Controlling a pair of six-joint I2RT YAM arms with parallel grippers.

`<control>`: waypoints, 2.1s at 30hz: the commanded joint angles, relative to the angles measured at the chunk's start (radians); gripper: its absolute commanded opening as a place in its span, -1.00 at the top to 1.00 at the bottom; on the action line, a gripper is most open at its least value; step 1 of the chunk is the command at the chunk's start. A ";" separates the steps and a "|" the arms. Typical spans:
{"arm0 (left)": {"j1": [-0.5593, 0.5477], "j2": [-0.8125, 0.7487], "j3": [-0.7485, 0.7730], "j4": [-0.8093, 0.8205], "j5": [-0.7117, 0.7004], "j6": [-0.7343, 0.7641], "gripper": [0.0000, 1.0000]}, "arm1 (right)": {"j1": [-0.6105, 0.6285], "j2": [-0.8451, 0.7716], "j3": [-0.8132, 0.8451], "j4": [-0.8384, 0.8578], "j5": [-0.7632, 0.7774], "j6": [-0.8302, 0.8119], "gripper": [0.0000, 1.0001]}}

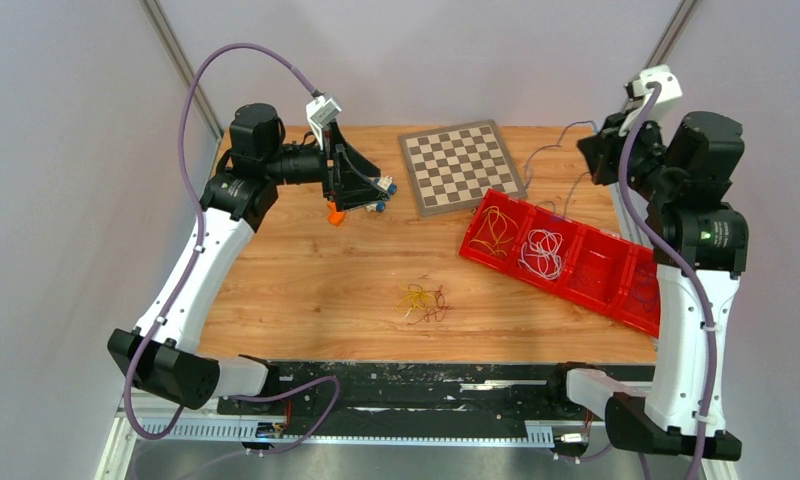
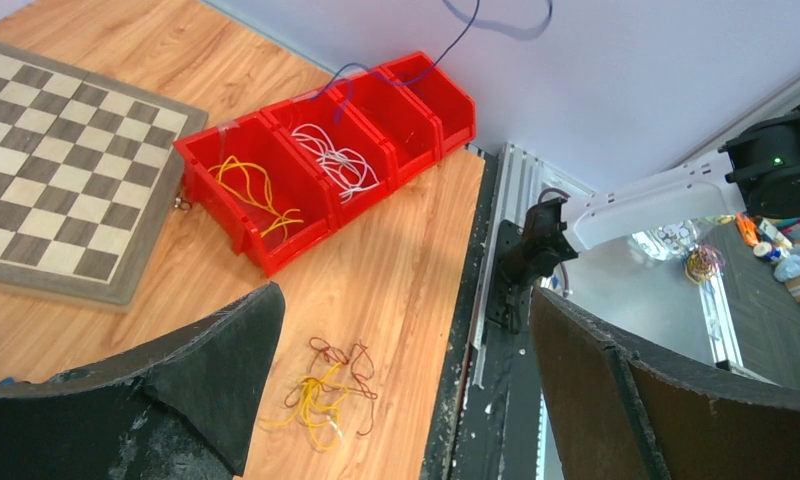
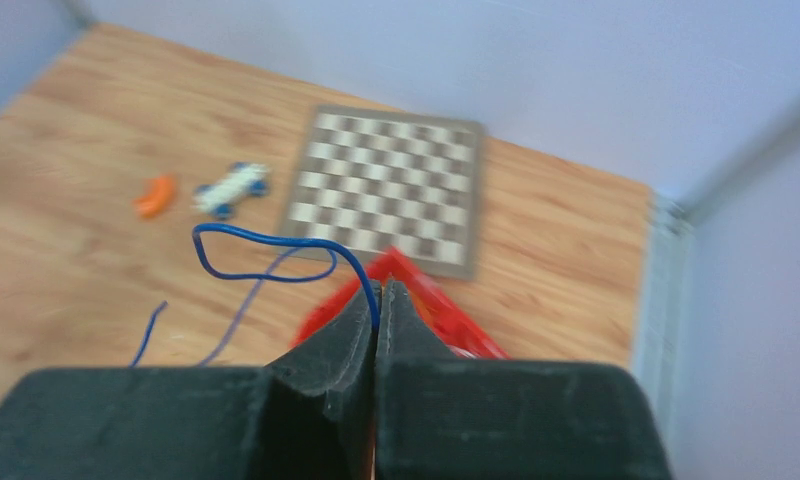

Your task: Untangle the cables

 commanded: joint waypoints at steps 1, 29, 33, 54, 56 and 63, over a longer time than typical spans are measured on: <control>-0.003 0.012 0.003 0.055 0.013 0.005 -1.00 | -0.196 0.052 0.063 -0.192 0.201 -0.104 1.00; -0.006 0.138 0.020 0.128 0.037 -0.105 -1.00 | -0.992 0.242 0.278 -0.448 -0.239 -0.553 1.00; -0.006 0.137 0.015 0.115 0.036 -0.090 -1.00 | -0.992 0.213 0.129 -0.349 -0.253 -0.556 1.00; -0.005 0.207 0.124 -0.147 0.047 0.069 -1.00 | -0.948 0.104 -0.331 -0.143 -0.154 -0.676 1.00; -0.005 0.210 0.124 -0.159 0.044 0.081 -1.00 | -0.947 0.091 -0.417 -0.109 -0.121 -0.719 1.00; -0.005 0.212 0.105 -0.167 0.041 0.089 -1.00 | -0.944 0.105 -0.613 0.051 -0.039 -0.768 1.00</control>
